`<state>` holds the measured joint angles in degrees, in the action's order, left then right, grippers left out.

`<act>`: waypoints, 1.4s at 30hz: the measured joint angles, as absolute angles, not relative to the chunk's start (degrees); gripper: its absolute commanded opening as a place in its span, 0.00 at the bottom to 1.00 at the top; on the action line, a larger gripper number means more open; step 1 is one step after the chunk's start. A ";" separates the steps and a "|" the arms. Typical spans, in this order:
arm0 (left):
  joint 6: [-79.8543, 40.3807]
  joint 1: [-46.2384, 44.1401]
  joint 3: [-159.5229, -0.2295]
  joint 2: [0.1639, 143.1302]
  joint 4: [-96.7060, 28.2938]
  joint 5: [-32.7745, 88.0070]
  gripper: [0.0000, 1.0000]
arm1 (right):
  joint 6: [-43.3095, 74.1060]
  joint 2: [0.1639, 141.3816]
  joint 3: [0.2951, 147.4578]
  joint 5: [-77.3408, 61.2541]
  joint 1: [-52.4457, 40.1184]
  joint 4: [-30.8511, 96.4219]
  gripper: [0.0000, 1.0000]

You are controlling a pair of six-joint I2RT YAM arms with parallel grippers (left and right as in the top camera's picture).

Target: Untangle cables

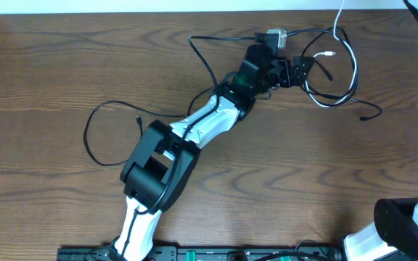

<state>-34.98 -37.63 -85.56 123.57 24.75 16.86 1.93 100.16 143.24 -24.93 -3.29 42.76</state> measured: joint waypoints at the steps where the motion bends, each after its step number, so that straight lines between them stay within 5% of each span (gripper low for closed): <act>1: -34.96 -38.00 -85.56 124.16 24.75 15.64 0.88 | 1.98 100.16 143.24 -25.02 -3.64 42.76 0.01; 18: -33.45 -37.08 -87.22 131.02 6.24 -1.96 0.82 | 3.09 100.36 143.24 -27.73 -5.06 41.32 0.01; 29: -28.23 -29.71 -89.45 128.99 -14.06 -10.39 0.55 | 5.80 100.38 143.22 -26.87 1.96 40.75 0.01; 36: -27.35 -25.47 -89.62 128.07 -19.75 -11.44 0.24 | 9.04 100.79 143.22 -24.51 11.05 40.47 0.01; 42: -23.62 -24.32 -88.36 125.60 -23.40 -10.63 0.13 | 10.13 103.44 143.22 -22.87 13.67 42.59 0.01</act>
<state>-23.62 -24.32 -88.36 125.60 -23.40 -10.63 10.13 103.44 143.22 -22.87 13.67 42.59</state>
